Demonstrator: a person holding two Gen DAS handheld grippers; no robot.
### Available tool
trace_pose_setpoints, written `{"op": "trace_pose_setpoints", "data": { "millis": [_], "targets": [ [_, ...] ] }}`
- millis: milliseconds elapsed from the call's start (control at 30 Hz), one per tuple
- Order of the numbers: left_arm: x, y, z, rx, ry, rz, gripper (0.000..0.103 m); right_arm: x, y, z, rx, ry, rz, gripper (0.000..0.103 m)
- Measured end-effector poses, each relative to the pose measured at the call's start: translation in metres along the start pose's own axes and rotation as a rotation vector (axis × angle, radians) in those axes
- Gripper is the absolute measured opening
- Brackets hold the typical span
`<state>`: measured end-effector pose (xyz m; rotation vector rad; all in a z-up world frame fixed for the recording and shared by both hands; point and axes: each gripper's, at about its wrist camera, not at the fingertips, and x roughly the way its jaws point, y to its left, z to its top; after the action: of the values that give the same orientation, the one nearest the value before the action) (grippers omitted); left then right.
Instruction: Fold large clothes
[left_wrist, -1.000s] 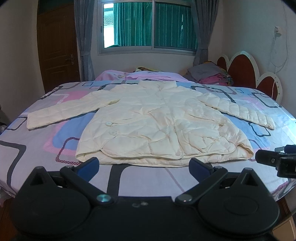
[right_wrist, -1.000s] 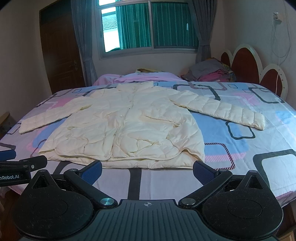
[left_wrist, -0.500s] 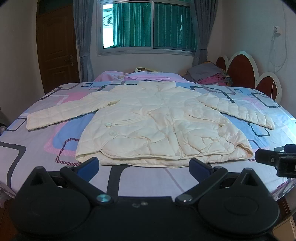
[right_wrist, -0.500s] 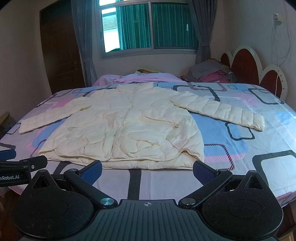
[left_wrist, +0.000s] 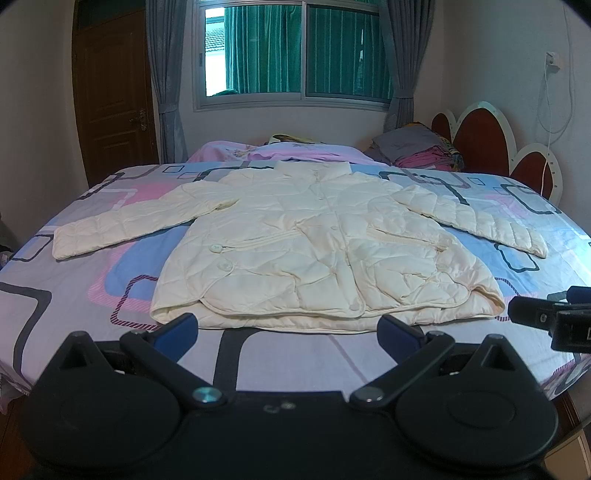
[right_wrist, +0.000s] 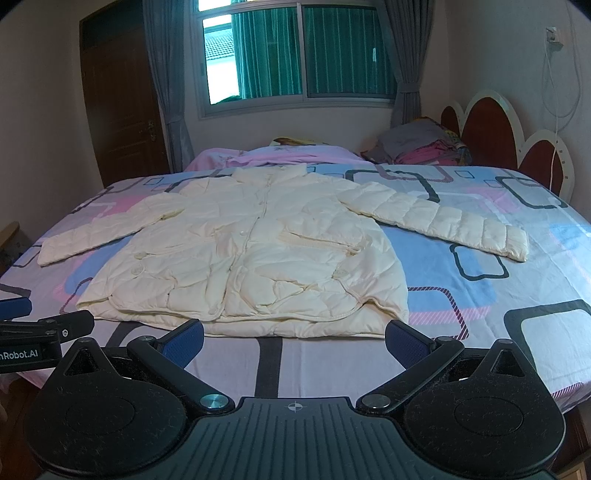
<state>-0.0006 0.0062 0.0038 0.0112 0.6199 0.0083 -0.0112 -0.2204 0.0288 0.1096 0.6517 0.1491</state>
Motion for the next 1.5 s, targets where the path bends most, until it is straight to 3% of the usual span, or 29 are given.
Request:
{"op": "trace_pose_setpoints", "data": {
  "millis": [1100, 1500],
  "targets": [
    [-0.001, 0.004, -0.004, -0.003, 0.005, 0.002, 0.103, 0.002, 0.006, -0.003, -0.012, 0.002, 0.004, 0.103],
    [0.021, 0.014, 0.004, 0.004, 0.013, 0.005, 0.103, 0.029, -0.005, 0.012, 0.040, 0.007, -0.022, 0.103]
  ]
}}
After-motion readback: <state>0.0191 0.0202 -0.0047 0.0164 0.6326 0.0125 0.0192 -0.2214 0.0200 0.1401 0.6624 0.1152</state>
